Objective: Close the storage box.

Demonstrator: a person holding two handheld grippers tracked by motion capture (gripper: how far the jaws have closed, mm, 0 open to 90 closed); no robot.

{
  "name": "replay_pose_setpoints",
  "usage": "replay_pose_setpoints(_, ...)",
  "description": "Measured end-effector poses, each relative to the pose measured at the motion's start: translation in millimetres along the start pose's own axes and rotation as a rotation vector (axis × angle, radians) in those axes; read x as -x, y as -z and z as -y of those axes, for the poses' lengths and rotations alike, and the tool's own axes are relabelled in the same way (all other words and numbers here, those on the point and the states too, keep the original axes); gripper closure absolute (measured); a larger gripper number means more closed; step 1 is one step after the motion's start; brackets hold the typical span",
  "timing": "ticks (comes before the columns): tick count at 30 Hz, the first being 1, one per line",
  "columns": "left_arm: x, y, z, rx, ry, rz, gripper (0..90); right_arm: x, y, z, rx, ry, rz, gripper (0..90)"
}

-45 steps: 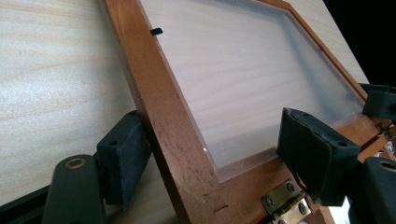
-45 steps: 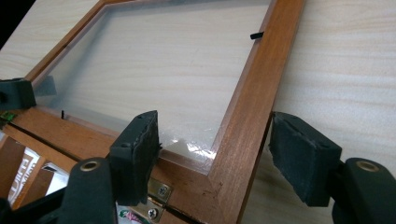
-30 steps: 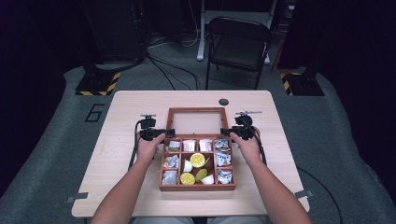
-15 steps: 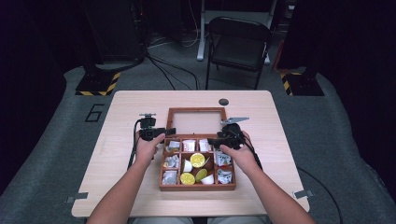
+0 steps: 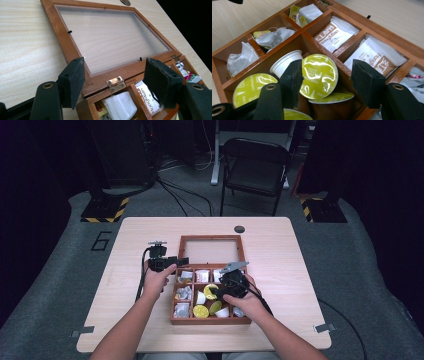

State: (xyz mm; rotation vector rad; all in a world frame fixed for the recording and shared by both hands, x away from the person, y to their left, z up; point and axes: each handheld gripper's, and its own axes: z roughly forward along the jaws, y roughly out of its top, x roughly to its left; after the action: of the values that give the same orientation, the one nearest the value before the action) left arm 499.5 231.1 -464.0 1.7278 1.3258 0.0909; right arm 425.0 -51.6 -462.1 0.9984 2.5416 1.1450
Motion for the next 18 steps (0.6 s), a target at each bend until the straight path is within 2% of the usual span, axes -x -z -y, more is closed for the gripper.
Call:
replay_pose_setpoints(6, 0.2, -0.1, 0.8, 0.001, 0.015, 0.002, 33.2, -7.7, -5.8, 3.7, -0.028, 0.012, -0.014, 38.7)
replay_pose_setpoints(7, -0.7, 0.2, 0.5, -0.004, 0.002, 0.003, 33.2, -9.4, -8.0, 4.0, -0.033, 0.015, -0.017, 38.6)
replay_pose_setpoints(12, -0.4, 1.6, 0.2, -0.002, -0.008, 0.001, 33.2, -17.1, -17.1, 5.9, -0.070, 0.052, 0.012, 34.9)
replay_pose_setpoints(14, 0.2, 1.4, 0.4, 0.003, 0.000, 0.004, 33.2, -18.5, -20.1, 7.1, -0.083, 0.073, 0.014, 34.2)
replay_pose_setpoints(18, 0.0, 1.9, 0.5, 0.005, 0.007, 0.004, 33.2, -20.6, -25.0, 8.2, -0.097, 0.070, 0.010, 33.3)
